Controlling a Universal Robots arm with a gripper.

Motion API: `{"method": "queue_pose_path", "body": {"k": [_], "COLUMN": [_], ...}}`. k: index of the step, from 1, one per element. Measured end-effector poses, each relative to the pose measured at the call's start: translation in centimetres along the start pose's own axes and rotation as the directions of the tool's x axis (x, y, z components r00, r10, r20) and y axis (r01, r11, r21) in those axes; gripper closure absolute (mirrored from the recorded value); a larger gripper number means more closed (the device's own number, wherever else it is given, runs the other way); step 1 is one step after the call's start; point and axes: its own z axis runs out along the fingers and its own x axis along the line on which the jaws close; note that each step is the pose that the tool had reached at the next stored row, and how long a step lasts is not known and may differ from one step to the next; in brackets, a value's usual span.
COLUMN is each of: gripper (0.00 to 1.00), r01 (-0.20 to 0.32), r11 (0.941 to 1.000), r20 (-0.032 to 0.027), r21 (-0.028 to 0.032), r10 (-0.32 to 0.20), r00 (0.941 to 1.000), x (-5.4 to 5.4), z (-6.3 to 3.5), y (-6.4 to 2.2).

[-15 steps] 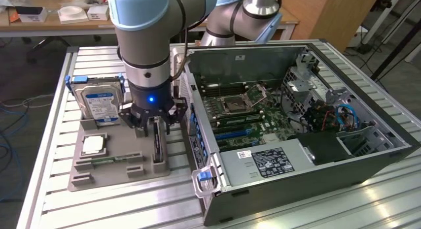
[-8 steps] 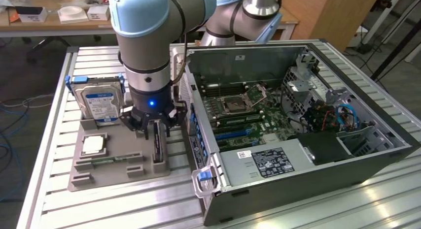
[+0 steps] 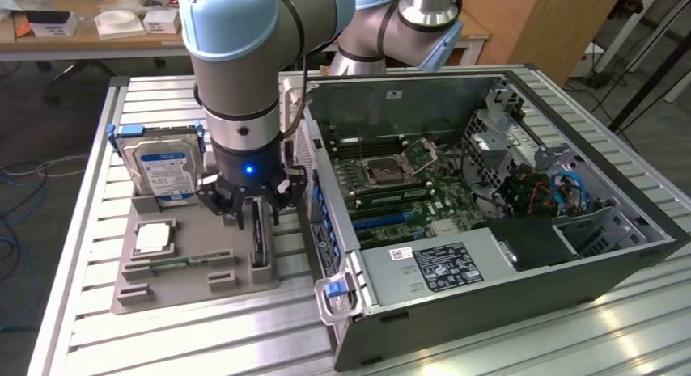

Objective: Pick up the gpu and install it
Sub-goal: 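Pick up the gpu and move the gpu toward the slot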

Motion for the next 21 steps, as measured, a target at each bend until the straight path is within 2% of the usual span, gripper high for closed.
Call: {"method": "queue_pose_path", "body": {"k": [14,17,18,21], "gripper": [0.45,0.47,0.54,0.54], "r01": [-0.005,-0.005,-0.005,-0.005], "r11": [1.0,1.0,1.0,1.0], "r20": [-0.0001,-0.0001,0.0,-0.0001], "r21": [-0.0006,-0.0006,-0.0006,-0.0007], "r10": [0.005,0.005,0.005,0.005], "r00": [1.0,1.0,1.0,1.0], "x": [0.03,0.03,0.03,0.03], "z": [-0.24,-0.24,-0.24,-0.24], "y": [-0.1,-0.1,-0.1,-0.1]}}
